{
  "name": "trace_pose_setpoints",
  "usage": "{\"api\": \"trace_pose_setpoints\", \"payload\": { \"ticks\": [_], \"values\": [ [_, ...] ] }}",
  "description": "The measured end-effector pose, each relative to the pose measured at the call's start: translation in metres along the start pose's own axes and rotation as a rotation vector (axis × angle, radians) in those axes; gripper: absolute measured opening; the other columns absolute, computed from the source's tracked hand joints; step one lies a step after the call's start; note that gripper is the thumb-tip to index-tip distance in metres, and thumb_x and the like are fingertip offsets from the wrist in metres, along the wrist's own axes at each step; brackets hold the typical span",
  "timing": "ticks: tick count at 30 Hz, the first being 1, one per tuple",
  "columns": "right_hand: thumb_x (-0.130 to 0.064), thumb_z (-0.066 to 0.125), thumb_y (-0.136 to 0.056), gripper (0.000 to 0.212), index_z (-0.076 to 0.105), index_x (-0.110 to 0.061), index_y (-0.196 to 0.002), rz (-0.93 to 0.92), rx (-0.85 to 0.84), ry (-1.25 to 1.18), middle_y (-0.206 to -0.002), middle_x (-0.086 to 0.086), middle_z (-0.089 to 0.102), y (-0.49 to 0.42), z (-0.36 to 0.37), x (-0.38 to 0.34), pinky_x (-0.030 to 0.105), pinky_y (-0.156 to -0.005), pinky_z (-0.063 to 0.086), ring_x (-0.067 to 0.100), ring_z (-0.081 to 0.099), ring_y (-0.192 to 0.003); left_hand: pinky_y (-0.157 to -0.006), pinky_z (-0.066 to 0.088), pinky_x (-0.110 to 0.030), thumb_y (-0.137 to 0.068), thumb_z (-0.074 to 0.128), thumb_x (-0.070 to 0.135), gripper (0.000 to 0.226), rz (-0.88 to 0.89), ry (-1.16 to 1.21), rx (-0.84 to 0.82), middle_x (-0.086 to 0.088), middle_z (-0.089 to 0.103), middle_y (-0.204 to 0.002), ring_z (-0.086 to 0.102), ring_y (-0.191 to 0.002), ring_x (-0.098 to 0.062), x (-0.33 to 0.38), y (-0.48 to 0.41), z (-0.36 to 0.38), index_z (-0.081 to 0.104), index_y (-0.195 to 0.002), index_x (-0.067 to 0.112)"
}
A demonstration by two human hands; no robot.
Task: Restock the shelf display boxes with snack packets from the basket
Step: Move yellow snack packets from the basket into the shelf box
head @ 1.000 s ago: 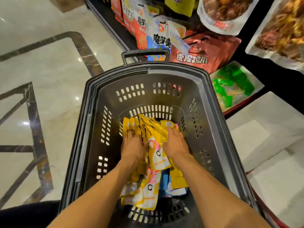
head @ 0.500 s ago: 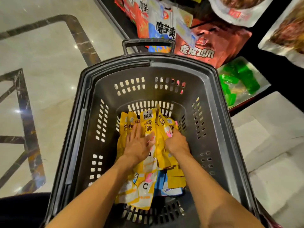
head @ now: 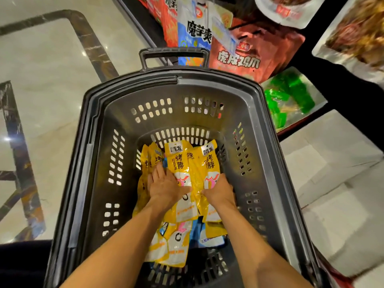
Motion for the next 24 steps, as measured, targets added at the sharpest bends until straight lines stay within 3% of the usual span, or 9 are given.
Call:
{"api": "trace_pose_setpoints", "payload": {
  "ticks": [4, 8, 11, 13, 16, 20, 21, 23, 24],
  "values": [
    [-0.024, 0.075, -0.076, 0.048, 0.046, -0.021, -0.114, -0.008, 0.035, 0.007, -0.122, 0.01, 0.061, 0.0, 0.002, 0.003, 0.043, -0.092, 0.051, 0.034, 0.06, -0.111, -0.12, 0.003, -0.046, -0.07, 0.058, 0.079, 0.102, -0.01, 0.063, 0.053, -0.009, 0.005, -0.161, 0.002, -0.149, -0.027, -0.001, 0.002, 0.006, 0.032, -0.148, 0.019],
    [-0.017, 0.072, -0.075, 0.041, 0.051, -0.015, -0.11, -0.034, 0.082, -0.003, -0.118, 0.012, 0.062, 0.005, 0.0, 0.001, 0.041, -0.088, 0.054, 0.033, 0.061, -0.108, -0.118, 0.011, -0.043, -0.07, 0.069, 0.066, 0.093, -0.062, 0.104, 0.15, -0.006, 0.025, -0.155, 0.02, -0.144, -0.023, 0.007, 0.007, -0.001, 0.039, -0.141, 0.014],
    [-0.02, 0.072, -0.074, 0.035, 0.056, -0.015, -0.105, -0.06, 0.109, -0.061, -0.113, 0.012, 0.065, 0.016, -0.008, -0.006, 0.037, -0.081, 0.055, 0.032, 0.065, -0.102, -0.117, 0.017, -0.046, -0.084, 0.061, 0.047, 0.041, -0.035, 0.097, 0.256, -0.003, 0.063, -0.117, 0.054, -0.119, -0.021, 0.008, 0.013, -0.021, 0.057, -0.114, 0.019],
    [-0.023, 0.074, -0.074, 0.036, 0.055, -0.018, -0.105, -0.079, 0.102, -0.122, -0.11, 0.008, 0.067, 0.028, -0.015, -0.011, 0.033, -0.076, 0.053, 0.031, 0.066, -0.1, -0.111, 0.026, -0.047, -0.086, 0.059, 0.045, 0.028, -0.022, 0.129, 0.297, 0.001, 0.069, -0.092, 0.064, -0.1, -0.022, 0.005, 0.019, -0.036, 0.058, -0.1, 0.022],
    [-0.024, 0.081, -0.071, 0.04, 0.053, -0.023, -0.1, -0.119, 0.084, -0.27, -0.107, 0.003, 0.068, 0.051, -0.03, -0.018, 0.031, -0.076, 0.05, 0.028, 0.066, -0.099, -0.088, 0.044, -0.039, -0.082, 0.063, 0.049, 0.037, -0.104, 0.332, 0.234, -0.004, 0.066, -0.099, 0.063, -0.099, -0.029, -0.005, 0.034, -0.059, 0.056, -0.107, 0.022],
    [-0.015, 0.084, -0.069, 0.045, 0.058, -0.015, -0.105, -0.196, 0.026, -0.54, -0.105, 0.004, 0.068, 0.086, -0.057, -0.031, 0.024, -0.067, 0.054, 0.023, 0.066, -0.092, -0.069, 0.054, -0.03, -0.077, 0.075, 0.032, 0.036, 0.007, 0.89, 0.034, -0.01, 0.069, -0.09, 0.067, -0.085, -0.031, -0.017, 0.055, -0.094, 0.066, -0.103, 0.009],
    [-0.016, 0.085, -0.067, 0.047, 0.06, -0.014, -0.106, -0.221, 0.005, -0.583, -0.106, 0.005, 0.068, 0.096, -0.063, -0.035, 0.028, -0.071, 0.057, 0.024, 0.067, -0.093, -0.072, 0.058, -0.031, -0.079, 0.076, 0.027, 0.031, 0.037, 0.985, -0.04, -0.012, 0.071, -0.091, 0.068, -0.084, -0.031, -0.02, 0.064, -0.104, 0.068, -0.101, 0.007],
    [-0.024, 0.086, -0.06, 0.053, 0.061, -0.016, -0.106, -0.28, -0.012, -0.616, -0.105, 0.005, 0.07, 0.117, -0.077, -0.042, 0.044, -0.084, 0.057, 0.025, 0.068, -0.096, -0.085, 0.057, -0.05, -0.084, 0.073, 0.019, 0.024, 0.061, 1.098, -0.151, -0.018, 0.074, -0.095, 0.07, -0.088, -0.035, -0.024, 0.081, -0.124, 0.069, -0.104, 0.006],
    [-0.025, 0.086, -0.059, 0.053, 0.062, -0.017, -0.105, -0.309, -0.009, -0.632, -0.103, 0.005, 0.071, 0.128, -0.086, -0.044, 0.047, -0.085, 0.057, 0.024, 0.069, -0.095, -0.084, 0.056, -0.054, -0.084, 0.072, 0.015, 0.025, 0.065, 1.141, -0.168, -0.019, 0.074, -0.093, 0.071, -0.085, -0.036, -0.022, 0.094, -0.135, 0.069, -0.107, 0.005]
  ]
}}
Point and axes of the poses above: each hand's wrist, its own y-axis away from the middle knuckle, its own z-axis out of the palm, x = y × z, the point moved 2 cm from there along -y, towards the middle knuckle
